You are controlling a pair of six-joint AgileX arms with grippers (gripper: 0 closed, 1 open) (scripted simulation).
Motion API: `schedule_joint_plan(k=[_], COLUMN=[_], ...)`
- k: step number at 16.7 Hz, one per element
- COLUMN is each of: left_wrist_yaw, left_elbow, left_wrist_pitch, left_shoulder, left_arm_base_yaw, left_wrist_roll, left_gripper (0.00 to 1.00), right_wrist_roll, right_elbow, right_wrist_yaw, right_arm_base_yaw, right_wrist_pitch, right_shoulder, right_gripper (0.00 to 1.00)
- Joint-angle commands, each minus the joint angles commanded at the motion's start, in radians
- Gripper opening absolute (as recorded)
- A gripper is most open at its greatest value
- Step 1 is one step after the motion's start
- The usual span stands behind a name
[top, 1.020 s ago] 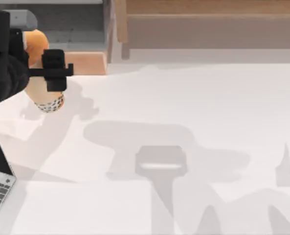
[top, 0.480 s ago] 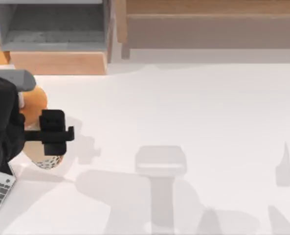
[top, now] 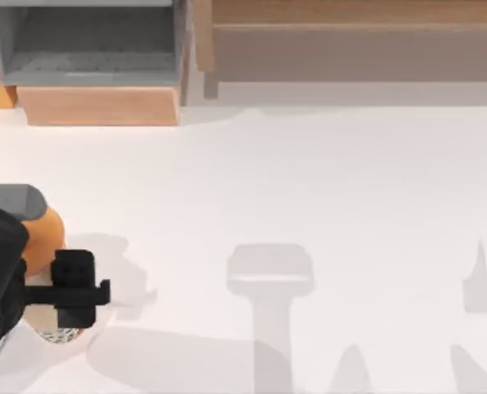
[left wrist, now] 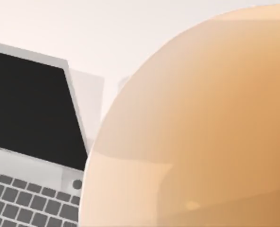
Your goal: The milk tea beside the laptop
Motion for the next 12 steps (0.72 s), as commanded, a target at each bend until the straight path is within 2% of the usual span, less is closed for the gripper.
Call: schedule_joint_plan(k=[12], left_wrist_yaw=[-0.005], left_elbow=[-0.005], left_wrist_pitch=[0.018], left_shoulder=[-0.009], left_arm_base_yaw=[0.0], left_wrist_roll=[-0.003], left_gripper=[0.0], right_wrist_roll=[0.0], right_elbow=[0.0], right_wrist_yaw=[0.0], right_arm_base_yaw=[0.0], right_wrist_pitch=[0.0], right_shoulder=[0.0], right_gripper=[1.0])
